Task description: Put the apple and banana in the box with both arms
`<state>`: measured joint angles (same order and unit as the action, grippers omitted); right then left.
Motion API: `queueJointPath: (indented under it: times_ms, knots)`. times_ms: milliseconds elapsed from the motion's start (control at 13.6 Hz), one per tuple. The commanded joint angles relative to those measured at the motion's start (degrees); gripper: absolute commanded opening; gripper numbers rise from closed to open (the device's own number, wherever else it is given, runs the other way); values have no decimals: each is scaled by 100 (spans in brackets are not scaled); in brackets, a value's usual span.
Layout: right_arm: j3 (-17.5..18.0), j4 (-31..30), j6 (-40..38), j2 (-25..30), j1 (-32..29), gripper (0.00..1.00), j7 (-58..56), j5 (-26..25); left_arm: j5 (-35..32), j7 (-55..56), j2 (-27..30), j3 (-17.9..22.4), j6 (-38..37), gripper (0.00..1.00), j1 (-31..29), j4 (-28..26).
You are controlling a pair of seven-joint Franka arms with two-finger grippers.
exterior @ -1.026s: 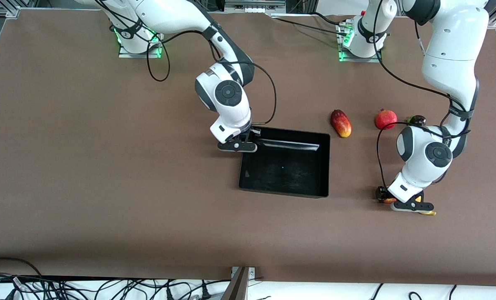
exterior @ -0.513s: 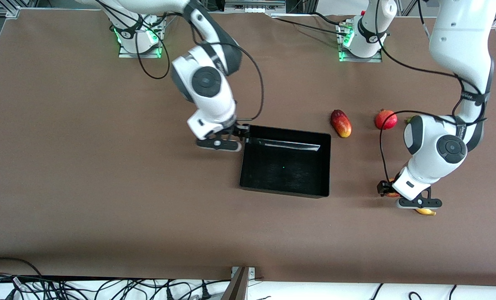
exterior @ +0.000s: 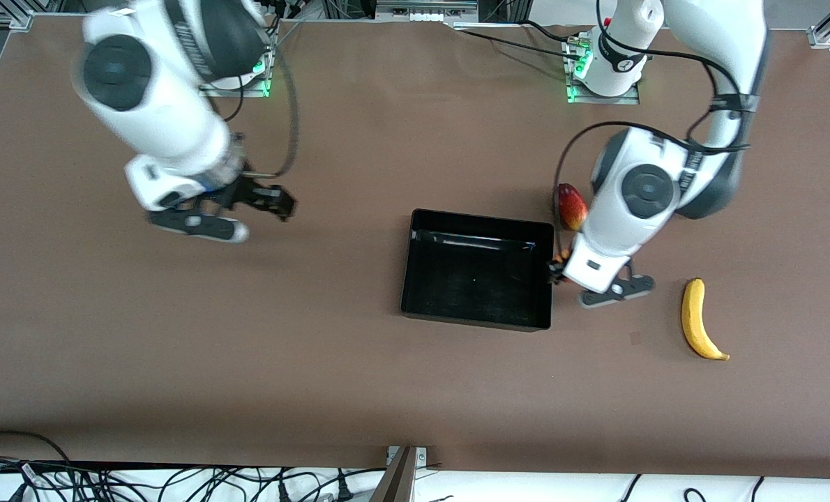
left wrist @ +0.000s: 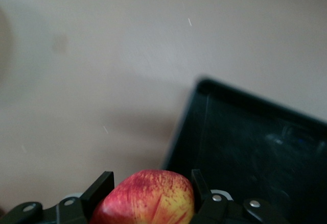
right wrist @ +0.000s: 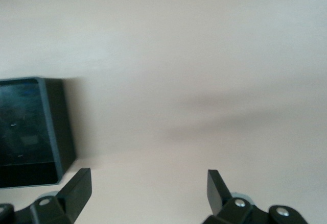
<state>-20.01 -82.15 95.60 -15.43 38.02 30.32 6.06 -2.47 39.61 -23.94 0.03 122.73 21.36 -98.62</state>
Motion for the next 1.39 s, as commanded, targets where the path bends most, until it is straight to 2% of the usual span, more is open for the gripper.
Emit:
queueJointPath:
  times_ms: [0, 293, 440, 513, 586, 879, 953, 1026, 1172, 1319]
  knots:
    - [-730, -161, -427, 452, 48, 100, -823, 80, 19, 450, -162, 112, -250, 0, 447, 150]
    - [-1662, -144, -1103, 700, 13, 100, -2080, 71, 28, 934, -839, 68, -232, 0, 975, 598]
    - [-1883, -135, -1219, 717, 13, 100, -2503, 27, 36, 952, -1050, 59, -188, 0, 1124, 651]
    - [-1832, -126, -1228, 717, -196, 100, -2696, 53, 36, 961, -1138, 59, -188, 0, 1238, 782]
    - [-1570, -126, -1193, 717, -503, 100, -2872, 45, 54, 978, -1217, 59, -188, 0, 1326, 853]
    - [282, -135, -1141, 770, -2409, 100, -2997, -236, 291, 987, -1586, 6, -180, 0, 1538, 1073]
    - [748, -196, -1079, 866, -2822, 100, -2997, -471, 335, 987, -1726, -72, -171, 0, 1582, 1091]
    - [1092, -327, -983, 962, -3139, 100, -2997, -561, 353, 987, -1815, -73, -84, 0, 1660, 1100]
    - [1463, -739, -659, 1243, -3571, 100, -3023, -579, 466, 996, -1921, -73, 372, 0, 1775, 1013]
    - [2007, -1109, -342, 1499, -4142, 100, -3294, -597, 476, 1013, -2096, -73, 444, 0, 1872, 1047]
